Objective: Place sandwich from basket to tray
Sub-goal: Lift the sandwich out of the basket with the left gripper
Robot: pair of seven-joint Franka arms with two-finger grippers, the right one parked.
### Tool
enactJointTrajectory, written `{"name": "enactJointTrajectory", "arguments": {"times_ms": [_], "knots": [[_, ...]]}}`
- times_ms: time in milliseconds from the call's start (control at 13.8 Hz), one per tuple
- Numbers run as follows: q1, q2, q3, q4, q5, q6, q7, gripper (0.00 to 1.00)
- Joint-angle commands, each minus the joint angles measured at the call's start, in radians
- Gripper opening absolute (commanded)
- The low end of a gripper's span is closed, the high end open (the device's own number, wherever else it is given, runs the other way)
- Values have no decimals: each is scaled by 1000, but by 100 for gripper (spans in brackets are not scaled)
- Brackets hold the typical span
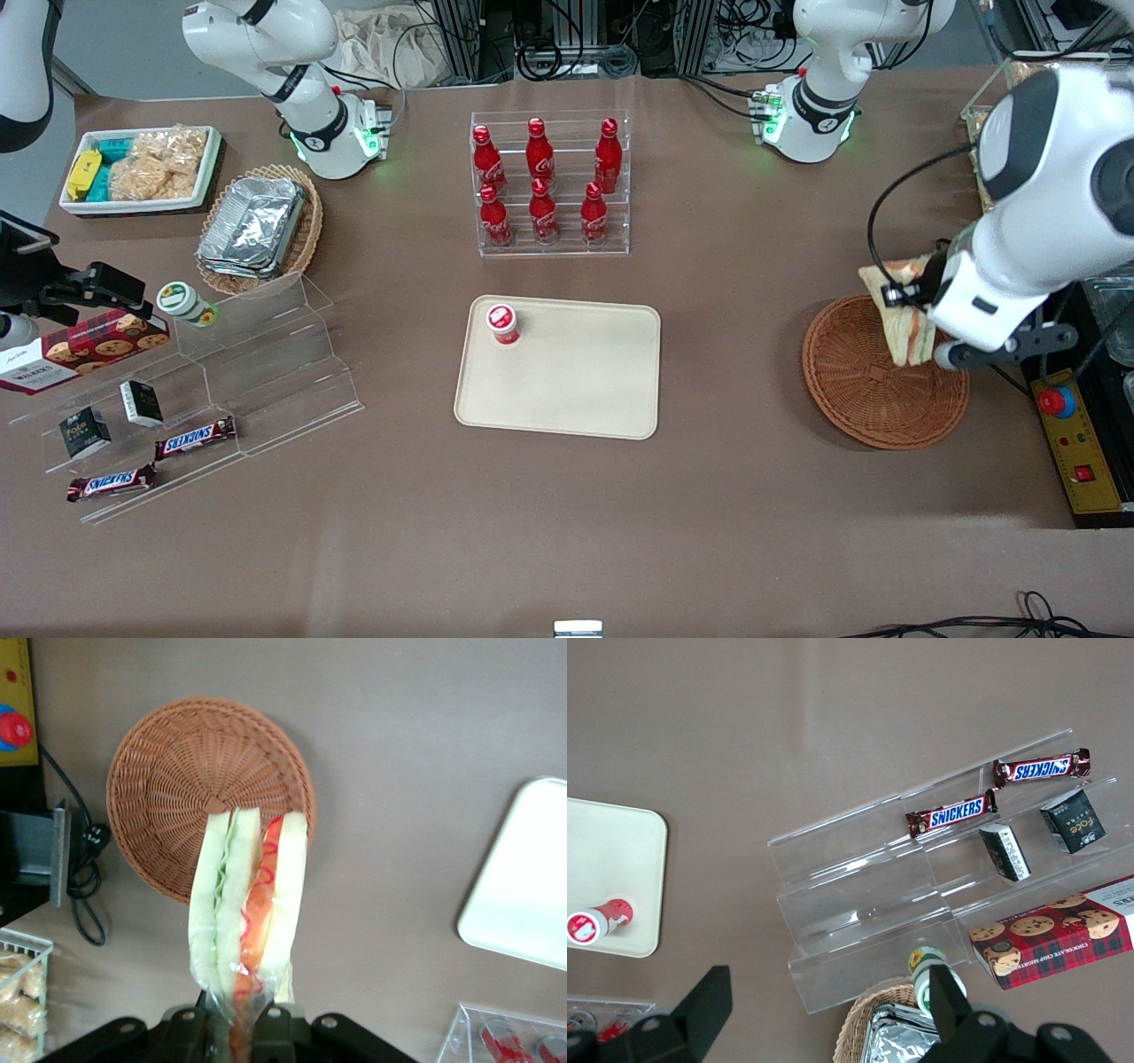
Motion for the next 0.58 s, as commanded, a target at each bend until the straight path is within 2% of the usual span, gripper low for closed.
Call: {"name": "enactJointTrajectory", "arguments": {"times_ms": [0, 217, 506], "knots": [[-18, 6, -84, 126, 24, -116, -78, 0], [-84, -4, -169, 156, 27, -144, -259, 0], [-216, 46, -190, 157, 27, -115, -472, 0]]}}
